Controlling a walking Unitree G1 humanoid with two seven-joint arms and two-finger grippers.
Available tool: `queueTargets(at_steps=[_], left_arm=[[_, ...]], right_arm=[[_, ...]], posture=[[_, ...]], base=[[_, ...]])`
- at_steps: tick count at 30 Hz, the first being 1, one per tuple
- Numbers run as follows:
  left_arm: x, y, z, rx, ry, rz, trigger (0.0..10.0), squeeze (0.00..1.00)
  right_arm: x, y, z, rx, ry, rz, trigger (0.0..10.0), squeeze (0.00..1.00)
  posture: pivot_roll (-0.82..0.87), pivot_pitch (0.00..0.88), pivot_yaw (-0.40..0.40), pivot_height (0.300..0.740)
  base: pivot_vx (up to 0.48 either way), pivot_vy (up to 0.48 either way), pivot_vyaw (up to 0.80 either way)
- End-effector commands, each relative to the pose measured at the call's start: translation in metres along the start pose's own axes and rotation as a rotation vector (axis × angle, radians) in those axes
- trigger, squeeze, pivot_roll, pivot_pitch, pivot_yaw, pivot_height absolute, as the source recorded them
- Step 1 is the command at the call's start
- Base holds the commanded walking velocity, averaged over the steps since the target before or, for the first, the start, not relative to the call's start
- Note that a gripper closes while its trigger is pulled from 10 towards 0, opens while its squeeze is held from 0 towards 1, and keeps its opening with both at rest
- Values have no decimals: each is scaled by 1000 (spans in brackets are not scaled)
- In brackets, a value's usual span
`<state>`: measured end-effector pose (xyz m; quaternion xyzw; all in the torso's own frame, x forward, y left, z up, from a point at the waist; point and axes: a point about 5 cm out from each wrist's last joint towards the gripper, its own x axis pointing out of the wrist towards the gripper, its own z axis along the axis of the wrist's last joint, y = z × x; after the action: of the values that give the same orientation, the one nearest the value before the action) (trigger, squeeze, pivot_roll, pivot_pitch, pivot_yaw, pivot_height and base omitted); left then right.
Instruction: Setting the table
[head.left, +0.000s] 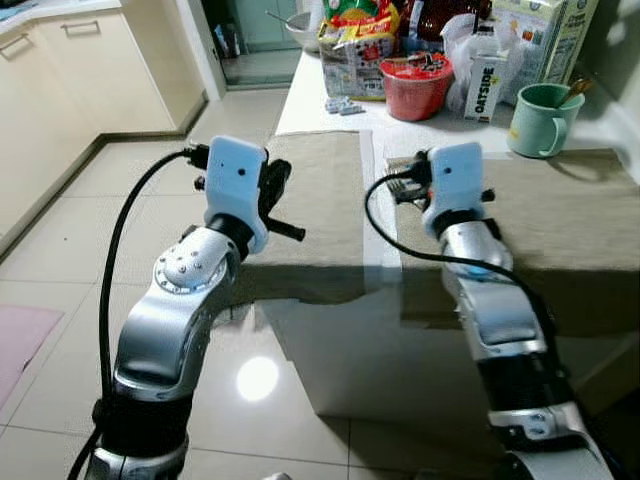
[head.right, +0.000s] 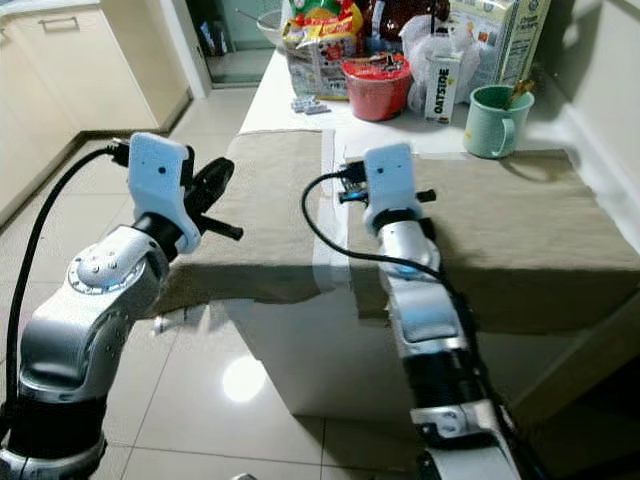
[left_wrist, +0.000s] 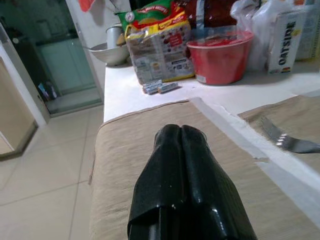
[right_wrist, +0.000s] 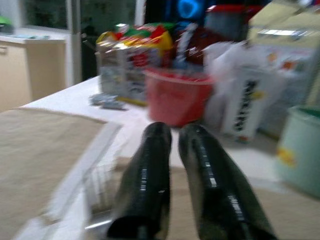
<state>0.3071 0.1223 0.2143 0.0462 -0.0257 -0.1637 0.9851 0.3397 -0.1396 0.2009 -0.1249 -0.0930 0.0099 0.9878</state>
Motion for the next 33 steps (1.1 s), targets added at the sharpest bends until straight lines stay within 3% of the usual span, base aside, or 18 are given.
queueTargets(at_steps=[1, 7, 8, 10, 16, 19, 21, 26, 33], left_arm=[[6, 10, 2, 24, -19, 15, 10000, 0], [29, 16, -3, 57, -33, -27, 10000, 0], [38, 15, -4, 70, -39, -48, 10000, 0], [56, 10, -8, 66, -35, -107, 10000, 0], [80, -9, -18, 128, 7, -223, 10000, 0], [85, -14, -19, 146, 11, -253, 10000, 0], [92, -21, -21, 152, 18, -287, 10000, 0], [101, -34, -12, 169, -12, -334, 10000, 0], [108, -50, -2, 163, -50, -386, 10000, 0]], right_arm=[[-3, -3, 0, -2, -13, 4, 10000, 1000], [-7, -13, -4, -30, -4, -33, 10000, 1000], [-9, -13, -4, -24, -6, -31, 10000, 0], [-13, -13, -7, -22, 7, -25, 10000, 0], [-25, -15, -6, 6, -1, -16, 10000, 0], [-30, -15, -3, 47, -10, 14, 10000, 0], [-42, -26, -1, 88, -17, 23, 10000, 0], [-68, -55, -10, 17, 14, -68, 10000, 0], [-93, -58, -21, -14, 77, -93, 10000, 0]], posture=[[-140, 46, 134, 740], [-162, 39, 141, 740], [-176, 37, 145, 740], [-184, 35, 146, 740], [-255, 39, 173, 740], [-285, 44, 183, 740], [-323, 54, 189, 740], [-387, 61, 198, 740], [-434, 69, 217, 740]], base=[[0, 0, 0], [0, 0, 0], [0, 0, 0], [0, 0, 0], [0, 0, 0], [0, 0, 0], [0, 0, 0], [0, 0, 0], [0, 0, 0]])
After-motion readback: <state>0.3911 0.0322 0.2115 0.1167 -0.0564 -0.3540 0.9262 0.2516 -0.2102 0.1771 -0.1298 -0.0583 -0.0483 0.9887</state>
